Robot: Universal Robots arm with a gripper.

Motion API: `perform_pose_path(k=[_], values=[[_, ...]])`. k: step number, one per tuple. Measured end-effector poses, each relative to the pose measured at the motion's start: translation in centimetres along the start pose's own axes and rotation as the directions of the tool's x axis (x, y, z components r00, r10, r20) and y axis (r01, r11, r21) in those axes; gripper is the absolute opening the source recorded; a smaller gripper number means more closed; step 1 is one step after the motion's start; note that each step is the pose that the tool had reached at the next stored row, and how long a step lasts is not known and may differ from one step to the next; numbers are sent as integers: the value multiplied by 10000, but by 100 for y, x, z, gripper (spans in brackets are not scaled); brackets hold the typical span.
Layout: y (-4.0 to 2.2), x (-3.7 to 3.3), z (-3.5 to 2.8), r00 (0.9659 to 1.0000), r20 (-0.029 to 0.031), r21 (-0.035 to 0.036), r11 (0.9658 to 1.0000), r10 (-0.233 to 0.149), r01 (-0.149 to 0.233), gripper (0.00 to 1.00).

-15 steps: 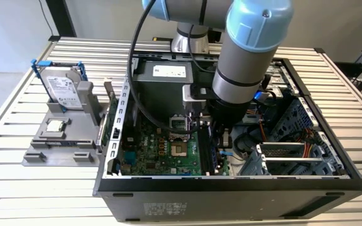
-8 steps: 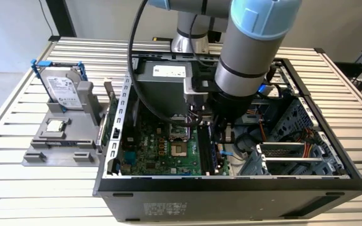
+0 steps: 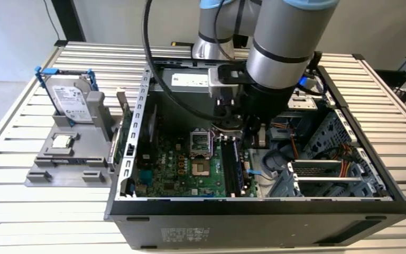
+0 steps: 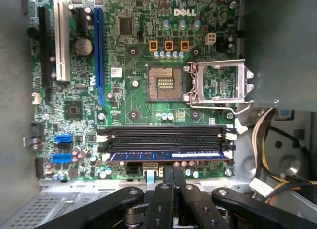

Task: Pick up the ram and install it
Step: 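Press down the ram until it locks into place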

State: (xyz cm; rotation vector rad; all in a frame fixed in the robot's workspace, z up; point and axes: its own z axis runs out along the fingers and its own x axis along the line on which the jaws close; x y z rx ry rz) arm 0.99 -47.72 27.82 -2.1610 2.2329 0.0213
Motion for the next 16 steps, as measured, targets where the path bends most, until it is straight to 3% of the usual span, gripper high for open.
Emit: perform_pose_path(k=[8, 16], values=[[-5, -13, -363, 10000, 1, 1, 10000, 0, 0, 0], [-6, -13, -383, 10000, 1, 19, 10000, -1, 1, 0]])
